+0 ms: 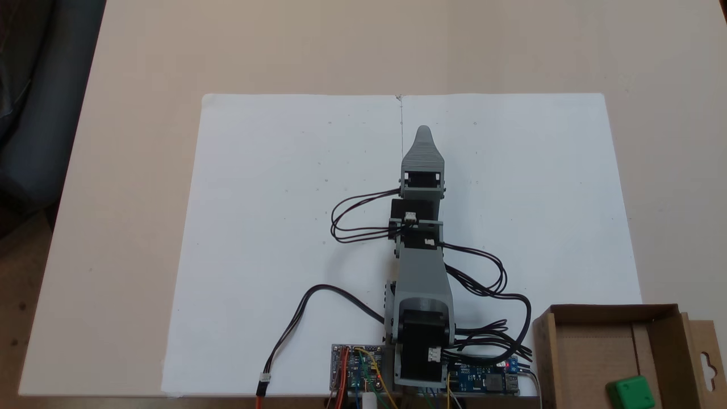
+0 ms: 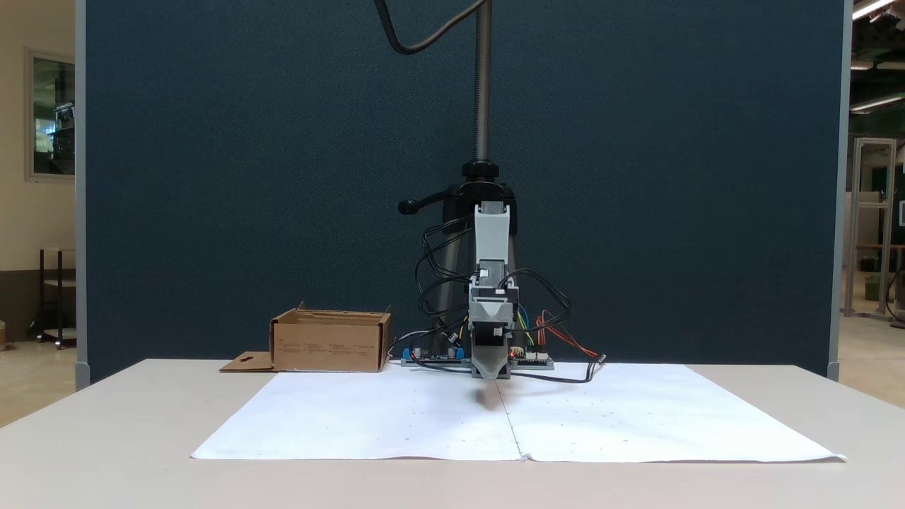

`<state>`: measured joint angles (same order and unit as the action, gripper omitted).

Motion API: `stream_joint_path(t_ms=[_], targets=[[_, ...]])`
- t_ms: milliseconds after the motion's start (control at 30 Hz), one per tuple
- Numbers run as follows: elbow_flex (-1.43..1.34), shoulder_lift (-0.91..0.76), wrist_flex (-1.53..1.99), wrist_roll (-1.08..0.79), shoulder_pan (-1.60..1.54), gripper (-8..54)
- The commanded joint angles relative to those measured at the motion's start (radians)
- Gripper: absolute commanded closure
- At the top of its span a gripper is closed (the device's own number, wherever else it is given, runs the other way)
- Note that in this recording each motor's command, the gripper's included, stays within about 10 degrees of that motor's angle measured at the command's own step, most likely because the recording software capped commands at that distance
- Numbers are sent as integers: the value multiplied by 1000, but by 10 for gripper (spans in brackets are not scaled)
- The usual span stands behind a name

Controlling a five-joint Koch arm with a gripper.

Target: Grasp a green dice and put it in the bin.

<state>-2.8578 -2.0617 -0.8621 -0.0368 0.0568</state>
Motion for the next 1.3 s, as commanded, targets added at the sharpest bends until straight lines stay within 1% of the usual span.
stream_joint_path(t_ms=[0, 333, 467, 567, 733, 1267], targets=[[-25, -38, -168, 0, 2, 18], [-267, -172, -494, 0, -12, 18], [-276, -216, -612, 0, -9, 18], [-276, -279, -702, 0, -11, 18], [-276, -291, -841, -2, -11, 18], [-276, -295, -841, -2, 3, 15]])
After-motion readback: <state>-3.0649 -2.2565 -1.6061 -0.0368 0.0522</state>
